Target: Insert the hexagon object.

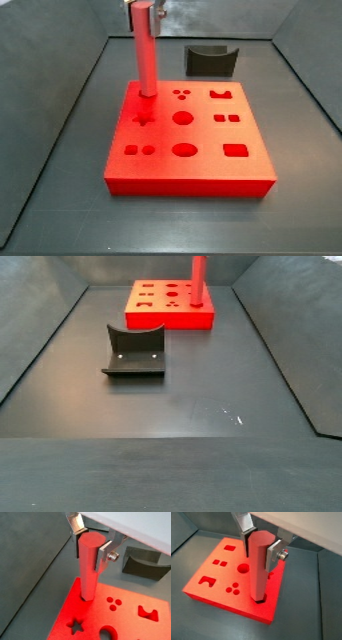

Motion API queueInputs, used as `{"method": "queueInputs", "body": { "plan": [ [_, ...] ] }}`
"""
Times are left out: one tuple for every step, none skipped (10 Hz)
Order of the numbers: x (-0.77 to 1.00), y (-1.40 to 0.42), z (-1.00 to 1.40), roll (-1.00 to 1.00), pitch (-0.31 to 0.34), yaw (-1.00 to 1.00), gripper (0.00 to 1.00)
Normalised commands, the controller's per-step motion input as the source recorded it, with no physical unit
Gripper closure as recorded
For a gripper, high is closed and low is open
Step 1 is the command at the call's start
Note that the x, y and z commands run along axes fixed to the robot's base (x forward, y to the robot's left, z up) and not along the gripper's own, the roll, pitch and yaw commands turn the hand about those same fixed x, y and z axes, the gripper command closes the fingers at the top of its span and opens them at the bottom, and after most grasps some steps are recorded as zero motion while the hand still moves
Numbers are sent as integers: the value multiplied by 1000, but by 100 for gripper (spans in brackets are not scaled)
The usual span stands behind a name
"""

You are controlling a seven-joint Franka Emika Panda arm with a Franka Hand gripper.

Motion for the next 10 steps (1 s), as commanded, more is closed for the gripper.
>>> {"method": "queueInputs", "body": {
  "plan": [
    [0,0,-223,0,-26,-46,100],
    [0,0,-243,0,-16,-14,100],
    [117,37,-263,1,0,0,100],
    [126,9,-269,13,0,0,100],
    [140,74,-217,17,0,-3,100],
    [0,203,-183,7,0,-94,100],
    [0,20,-94,0,0,-77,100],
    [-3,0,-140,0,0,-17,100],
    [-134,-123,-111,51,-11,0,100],
    [-131,-134,-109,34,-10,0,100]
  ]
}}
